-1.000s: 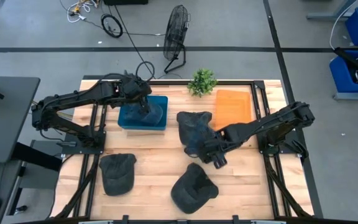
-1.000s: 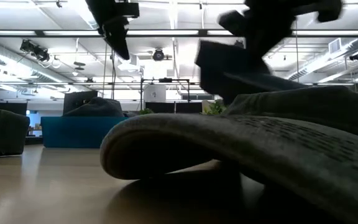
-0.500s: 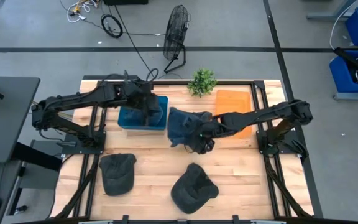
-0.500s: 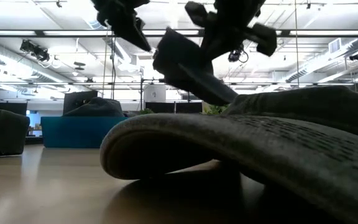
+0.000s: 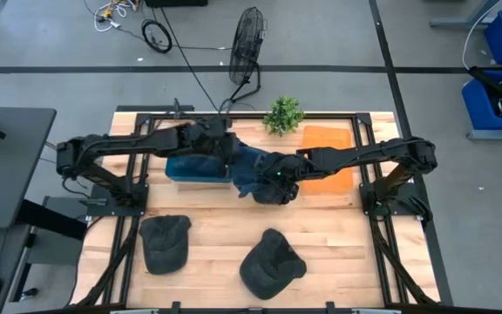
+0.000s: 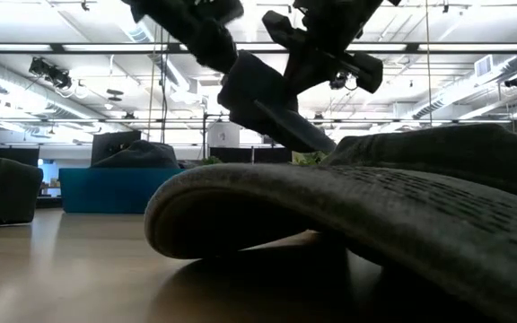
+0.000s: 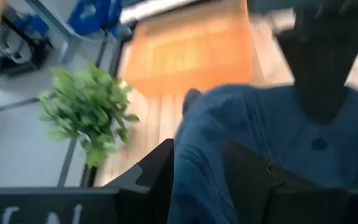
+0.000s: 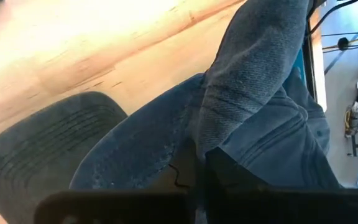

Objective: Pick & Place hat
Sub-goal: Put the blue cap into the blue bin

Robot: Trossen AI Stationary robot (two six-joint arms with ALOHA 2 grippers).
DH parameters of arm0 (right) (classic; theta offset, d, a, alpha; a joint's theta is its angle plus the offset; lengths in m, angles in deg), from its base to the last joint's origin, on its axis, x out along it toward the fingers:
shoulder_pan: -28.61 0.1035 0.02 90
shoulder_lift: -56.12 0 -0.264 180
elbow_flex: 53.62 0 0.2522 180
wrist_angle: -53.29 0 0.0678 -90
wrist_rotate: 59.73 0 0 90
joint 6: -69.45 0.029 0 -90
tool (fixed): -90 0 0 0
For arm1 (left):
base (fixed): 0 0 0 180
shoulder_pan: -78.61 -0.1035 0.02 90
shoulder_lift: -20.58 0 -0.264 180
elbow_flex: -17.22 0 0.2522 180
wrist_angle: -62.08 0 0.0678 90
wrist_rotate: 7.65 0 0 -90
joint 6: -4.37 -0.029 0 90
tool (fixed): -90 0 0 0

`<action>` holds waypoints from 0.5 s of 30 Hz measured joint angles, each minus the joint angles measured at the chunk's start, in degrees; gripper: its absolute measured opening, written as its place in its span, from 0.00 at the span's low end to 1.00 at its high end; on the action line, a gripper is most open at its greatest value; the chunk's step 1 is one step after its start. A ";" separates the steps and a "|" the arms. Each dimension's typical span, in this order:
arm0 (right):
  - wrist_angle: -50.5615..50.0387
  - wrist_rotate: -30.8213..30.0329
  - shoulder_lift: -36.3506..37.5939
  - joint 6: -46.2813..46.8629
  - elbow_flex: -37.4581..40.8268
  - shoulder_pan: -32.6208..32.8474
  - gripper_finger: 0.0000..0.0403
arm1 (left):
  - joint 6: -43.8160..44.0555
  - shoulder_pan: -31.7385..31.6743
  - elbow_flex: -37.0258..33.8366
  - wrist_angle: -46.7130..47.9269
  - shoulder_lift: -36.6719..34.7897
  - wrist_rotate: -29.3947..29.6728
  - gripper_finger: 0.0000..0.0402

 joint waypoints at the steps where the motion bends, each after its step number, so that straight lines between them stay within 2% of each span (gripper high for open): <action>1: -0.12 0.03 0.02 0.03 0.00 -0.18 0.01 | 0.00 0.04 -0.01 0.05 0.82 0.01 0.34; 5: -0.55 0.50 0.00 0.92 0.00 -0.75 0.01 | 0.04 0.04 0.03 -0.50 3.11 0.74 0.34; 9: -0.45 5.04 0.01 -0.68 0.00 -1.19 0.01 | -0.46 -0.48 -0.01 -0.50 3.91 2.34 0.34; 15: -0.04 6.01 0.00 -2.11 0.00 -1.18 0.01 | -1.99 -0.90 -0.01 -0.95 3.64 2.42 0.34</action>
